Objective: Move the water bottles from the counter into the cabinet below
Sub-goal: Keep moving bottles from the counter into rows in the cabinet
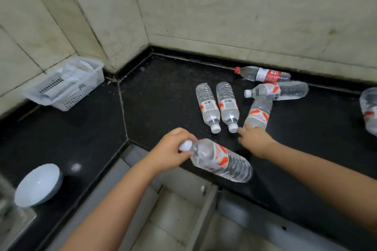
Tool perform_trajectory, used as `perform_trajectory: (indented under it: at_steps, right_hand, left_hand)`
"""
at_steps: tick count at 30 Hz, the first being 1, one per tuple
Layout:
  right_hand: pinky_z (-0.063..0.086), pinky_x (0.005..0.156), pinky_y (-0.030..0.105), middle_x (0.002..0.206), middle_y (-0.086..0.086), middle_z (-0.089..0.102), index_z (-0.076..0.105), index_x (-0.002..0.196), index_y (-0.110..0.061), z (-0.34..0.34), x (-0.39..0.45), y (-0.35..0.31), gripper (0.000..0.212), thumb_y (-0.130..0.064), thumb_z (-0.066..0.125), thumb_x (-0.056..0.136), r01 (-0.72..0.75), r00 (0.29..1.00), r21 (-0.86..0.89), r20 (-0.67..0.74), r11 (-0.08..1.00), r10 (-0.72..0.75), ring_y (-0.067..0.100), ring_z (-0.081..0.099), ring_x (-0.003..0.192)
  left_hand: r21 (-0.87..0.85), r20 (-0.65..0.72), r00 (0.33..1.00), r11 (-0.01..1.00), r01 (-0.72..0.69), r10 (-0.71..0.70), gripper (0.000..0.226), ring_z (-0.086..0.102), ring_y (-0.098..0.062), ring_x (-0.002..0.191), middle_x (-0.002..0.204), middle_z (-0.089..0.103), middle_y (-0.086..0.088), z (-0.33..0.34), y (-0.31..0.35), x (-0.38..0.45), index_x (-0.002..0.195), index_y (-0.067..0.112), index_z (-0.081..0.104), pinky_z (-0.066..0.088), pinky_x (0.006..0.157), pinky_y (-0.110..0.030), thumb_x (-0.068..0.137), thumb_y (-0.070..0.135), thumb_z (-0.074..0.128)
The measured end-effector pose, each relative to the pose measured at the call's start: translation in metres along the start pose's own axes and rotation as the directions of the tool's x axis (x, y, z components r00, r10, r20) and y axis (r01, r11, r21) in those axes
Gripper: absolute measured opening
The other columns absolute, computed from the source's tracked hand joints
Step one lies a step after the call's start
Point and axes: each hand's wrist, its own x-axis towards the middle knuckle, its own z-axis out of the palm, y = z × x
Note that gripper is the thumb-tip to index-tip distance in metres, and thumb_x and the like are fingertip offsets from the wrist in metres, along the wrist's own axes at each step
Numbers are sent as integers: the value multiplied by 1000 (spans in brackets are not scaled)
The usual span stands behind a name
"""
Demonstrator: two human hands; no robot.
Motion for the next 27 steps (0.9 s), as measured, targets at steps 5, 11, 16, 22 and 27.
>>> perform_trajectory:
  at_steps: [5, 11, 16, 22, 27]
  right_hand:
    - [50, 74, 37, 123, 16, 50, 57, 116, -4, -9, -47, 33, 35, -4, 59, 82, -258, 901, 313, -264, 914, 344, 35, 47, 113]
    - [41, 46, 25, 65, 14, 58, 67, 59, -2, 3, -134, 43, 30, 5, 85, 36, -219, 754, 650, -361, 728, 549, 34, 58, 52]
    - [36, 74, 22, 91, 2, 40, 69, 91, 0, 1, -203, 15, 19, -3, 68, 71, -312, 724, 780, -174, 542, 667, 17, 44, 82]
    - [46, 81, 29, 95, 8, 49, 72, 94, -5, 4, -263, -31, 20, -6, 65, 75, -288, 758, 781, -169, 555, 630, 28, 56, 97]
    - [47, 85, 28, 105, 10, 56, 72, 99, -12, 13, -309, -68, 23, -11, 60, 79, -208, 857, 754, -166, 622, 488, 25, 53, 102]
  left_hand:
    - [43, -6, 984, 983, -180, 180, 34, 54, -16, 108, 116, 61, -8, -1, 41, 27, 119, 8, 63, 32, 79, 0, 85, 9, 65]
    - [222, 109, 946, 921, -321, 304, 42, 47, -19, 122, 128, 52, -4, 22, 86, 51, 133, 20, 48, 36, 99, -26, 93, 30, 53]
    - [284, 186, 923, 882, -377, 336, 51, 43, -21, 123, 128, 45, -9, 33, 112, 32, 137, 15, 39, 35, 101, -27, 91, 25, 58]
    - [364, 141, 934, 861, -356, 327, 39, 53, -32, 108, 120, 49, -15, 59, 140, -20, 127, 8, 50, 44, 81, -36, 90, 16, 59]
    - [327, 7, 948, 896, -302, 317, 35, 58, -42, 95, 103, 58, -24, 92, 163, -96, 114, 3, 61, 50, 75, -42, 81, 9, 70]
